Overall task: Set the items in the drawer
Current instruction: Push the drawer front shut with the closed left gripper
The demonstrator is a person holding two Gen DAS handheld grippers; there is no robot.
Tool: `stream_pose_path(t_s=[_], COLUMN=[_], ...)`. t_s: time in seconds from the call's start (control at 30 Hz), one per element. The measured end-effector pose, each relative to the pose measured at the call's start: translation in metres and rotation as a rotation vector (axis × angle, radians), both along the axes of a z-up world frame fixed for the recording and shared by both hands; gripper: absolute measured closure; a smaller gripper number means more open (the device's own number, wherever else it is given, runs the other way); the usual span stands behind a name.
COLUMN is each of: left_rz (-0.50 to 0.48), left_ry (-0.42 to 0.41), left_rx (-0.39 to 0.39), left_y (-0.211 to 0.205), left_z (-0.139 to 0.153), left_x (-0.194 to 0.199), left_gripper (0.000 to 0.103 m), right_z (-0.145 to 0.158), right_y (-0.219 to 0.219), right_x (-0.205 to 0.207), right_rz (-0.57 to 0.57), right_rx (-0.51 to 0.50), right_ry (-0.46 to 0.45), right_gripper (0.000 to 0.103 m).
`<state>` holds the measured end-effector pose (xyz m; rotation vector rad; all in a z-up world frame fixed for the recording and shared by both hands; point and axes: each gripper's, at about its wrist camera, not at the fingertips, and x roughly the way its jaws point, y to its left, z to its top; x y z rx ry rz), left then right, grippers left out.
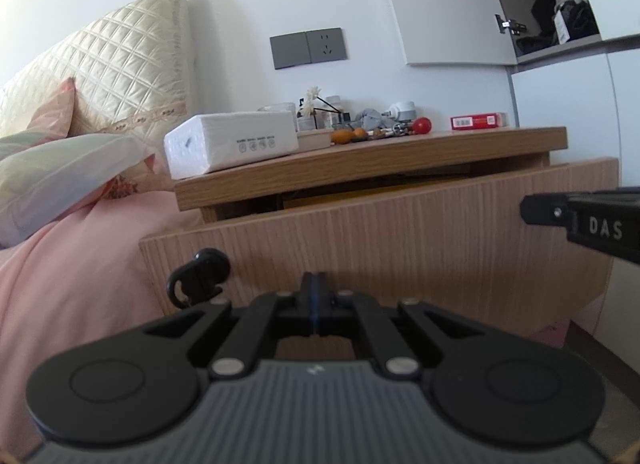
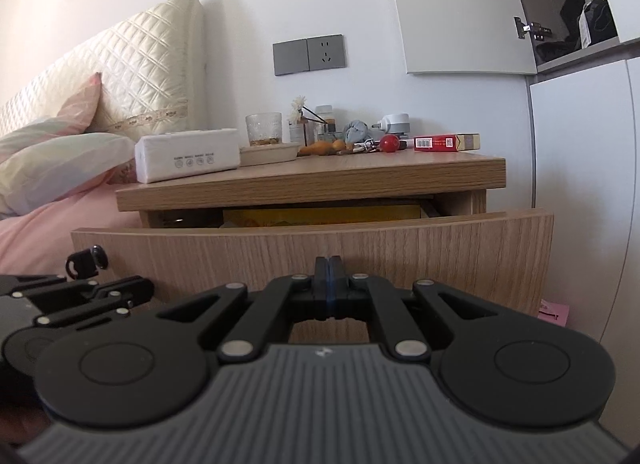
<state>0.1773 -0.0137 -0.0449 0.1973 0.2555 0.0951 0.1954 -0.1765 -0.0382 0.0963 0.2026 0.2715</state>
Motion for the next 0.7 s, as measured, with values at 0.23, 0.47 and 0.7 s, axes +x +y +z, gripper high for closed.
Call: stream_pose_path(t_s=[0.23, 0.47, 0.7], left_rz=[0.000, -0.006, -0.008], left_ry=[0.009, 0.017, 0.016], left_rx=[-0.017, 0.012, 0.027], left_y=[0.002, 0.002, 0.000], left_z=[0.001, 0.002, 0.000], left_x=[0.023, 0.043, 0.059], left_gripper=[0.101, 0.100, 0.099], right_z=[0.000, 0.001, -0.001], right_y=[0.002, 0.001, -0.007], right_x=[0.022, 0.044, 0.067], right_rz=[0.008, 0.010, 0.000], right_rx=[-0.031, -0.021, -0.007], right_ry=[-0.004, 0.010, 0.060], right_gripper=[0.099, 0.099, 0.100])
